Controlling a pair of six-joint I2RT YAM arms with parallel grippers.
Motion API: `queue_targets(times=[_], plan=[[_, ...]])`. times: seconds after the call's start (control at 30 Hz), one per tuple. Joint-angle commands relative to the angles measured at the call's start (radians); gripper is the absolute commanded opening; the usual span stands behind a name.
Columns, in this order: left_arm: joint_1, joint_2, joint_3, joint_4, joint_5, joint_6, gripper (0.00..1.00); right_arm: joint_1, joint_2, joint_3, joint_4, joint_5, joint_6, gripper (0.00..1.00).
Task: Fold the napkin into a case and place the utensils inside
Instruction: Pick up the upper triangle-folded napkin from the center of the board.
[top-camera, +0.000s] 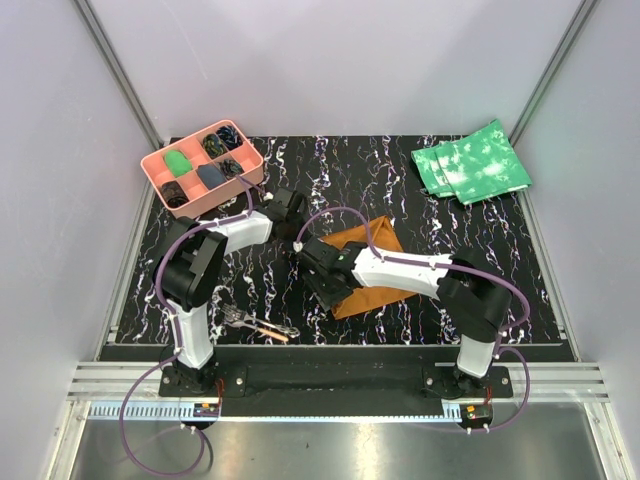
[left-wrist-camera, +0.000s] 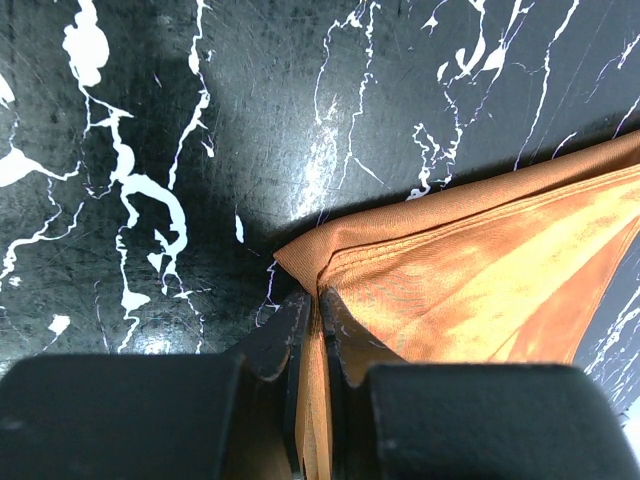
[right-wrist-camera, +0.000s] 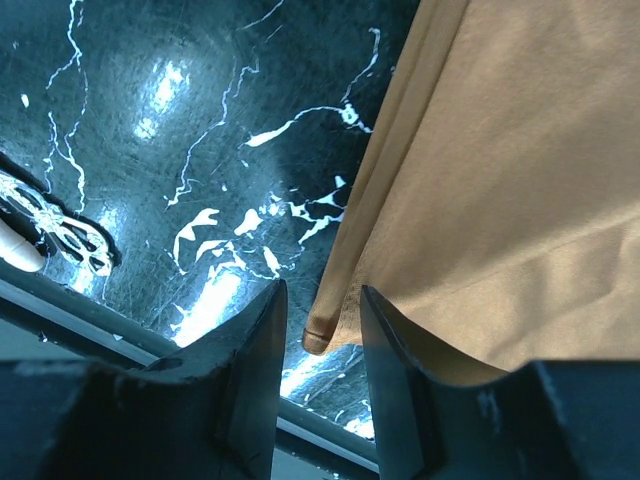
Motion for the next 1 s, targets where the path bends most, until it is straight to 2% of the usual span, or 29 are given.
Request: queue_targets(times=[0.0, 0.5, 0.6, 0.7, 0.8, 0.87, 0.97], plan=[[0.007, 0.028, -0.03, 0.002, 0.007, 0.003, 0.1, 0.022, 0.017, 0.009, -0.007, 0.02, 0.022, 0.44], [0.025, 0.04, -0.038, 0.023, 0.031, 0.012, 0.1, 0.031, 0.077, -0.048, -0.038, 0.056, 0.035, 0.43], [0.03, 0.043, -0.046, 0.035, 0.045, 0.017, 0.09, 0.033, 0.094, -0.051, -0.037, 0.05, 0.046, 0.34], [0.037, 0.039, -0.061, 0.057, 0.054, 0.023, 0.08, 0.037, 0.112, -0.051, -0.038, 0.097, 0.055, 0.2], [0.05, 0.034, -0.066, 0.071, 0.072, 0.035, 0.03, 0.04, 0.111, -0.045, -0.04, 0.155, 0.052, 0.11], [0.057, 0.028, -0.066, 0.078, 0.088, 0.044, 0.0, 0.04, 0.105, -0.039, -0.038, 0.166, 0.048, 0.01], [0.068, -0.004, -0.052, 0.071, 0.109, 0.053, 0.0, 0.044, 0.07, -0.011, -0.038, 0.154, 0.045, 0.0]])
